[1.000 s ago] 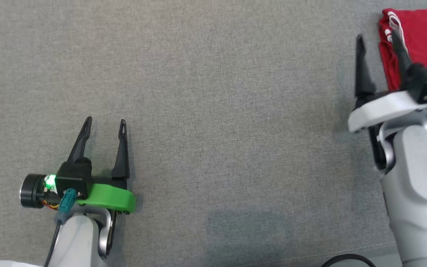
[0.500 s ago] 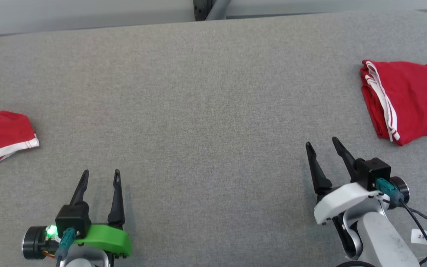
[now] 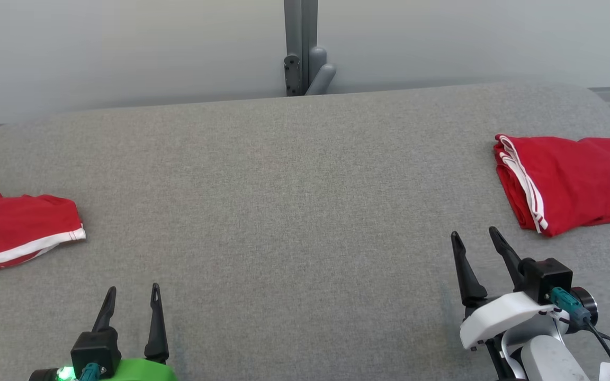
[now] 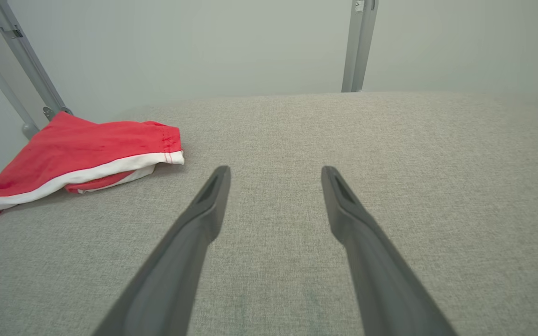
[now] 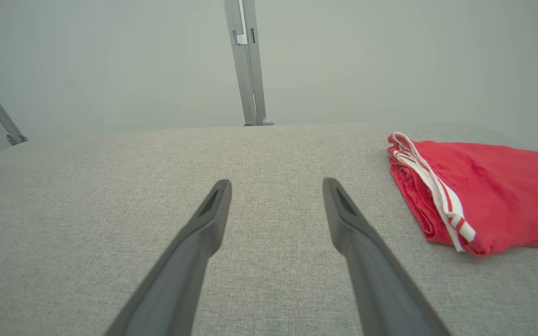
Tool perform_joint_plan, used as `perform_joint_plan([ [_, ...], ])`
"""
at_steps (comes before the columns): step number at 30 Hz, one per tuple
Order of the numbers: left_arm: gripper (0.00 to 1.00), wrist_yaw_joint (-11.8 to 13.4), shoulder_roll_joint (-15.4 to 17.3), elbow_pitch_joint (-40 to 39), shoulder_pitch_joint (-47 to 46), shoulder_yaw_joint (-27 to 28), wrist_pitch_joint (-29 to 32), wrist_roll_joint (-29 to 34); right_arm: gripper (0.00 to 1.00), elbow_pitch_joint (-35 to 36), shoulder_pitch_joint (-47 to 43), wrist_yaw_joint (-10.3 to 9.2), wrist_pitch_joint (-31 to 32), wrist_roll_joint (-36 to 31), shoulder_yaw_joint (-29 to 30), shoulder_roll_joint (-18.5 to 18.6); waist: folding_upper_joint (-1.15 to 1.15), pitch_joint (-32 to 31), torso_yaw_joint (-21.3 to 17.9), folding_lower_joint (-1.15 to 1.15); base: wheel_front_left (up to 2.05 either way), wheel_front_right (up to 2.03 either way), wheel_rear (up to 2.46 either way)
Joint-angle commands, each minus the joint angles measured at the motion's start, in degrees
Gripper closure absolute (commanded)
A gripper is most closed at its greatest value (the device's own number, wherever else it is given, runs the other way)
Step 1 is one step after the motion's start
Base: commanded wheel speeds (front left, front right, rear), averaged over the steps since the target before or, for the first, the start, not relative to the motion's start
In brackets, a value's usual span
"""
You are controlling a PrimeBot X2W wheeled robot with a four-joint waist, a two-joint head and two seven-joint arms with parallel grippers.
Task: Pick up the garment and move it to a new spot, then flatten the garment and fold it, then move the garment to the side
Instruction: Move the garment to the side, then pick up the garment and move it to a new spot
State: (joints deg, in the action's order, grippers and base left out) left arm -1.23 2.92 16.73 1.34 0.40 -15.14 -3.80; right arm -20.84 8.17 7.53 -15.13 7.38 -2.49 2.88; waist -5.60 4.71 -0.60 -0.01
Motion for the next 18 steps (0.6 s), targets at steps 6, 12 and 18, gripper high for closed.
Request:
perform_joint_plan([
  [6,0.00,0.76,0.02,-0.51,1.89,0.32,0.05,-1.21,0.00,0.71,-2.29,-0.09,-0.02,0.67,0.35,0.12,0.01,-1.73,-0.15,0.01,0.00,0.00,0.00],
  [12,0.00,1.24,0.04,-0.97,1.05,0.36,0.05,-2.15,0.00,1.58,-2.73,-0.08,-0.02,0.33,0.24,0.12,0.01,-1.08,2.19,0.01,0.00,0.00,0.00],
  [18,0.00,2.21,0.07,-0.66,0.25,0.11,0.06,-2.74,0.00,2.06,-3.07,-0.08,-0.02,0.54,-1.24,0.09,0.01,-0.19,8.02,0.01,0.00,0.00,0.00],
])
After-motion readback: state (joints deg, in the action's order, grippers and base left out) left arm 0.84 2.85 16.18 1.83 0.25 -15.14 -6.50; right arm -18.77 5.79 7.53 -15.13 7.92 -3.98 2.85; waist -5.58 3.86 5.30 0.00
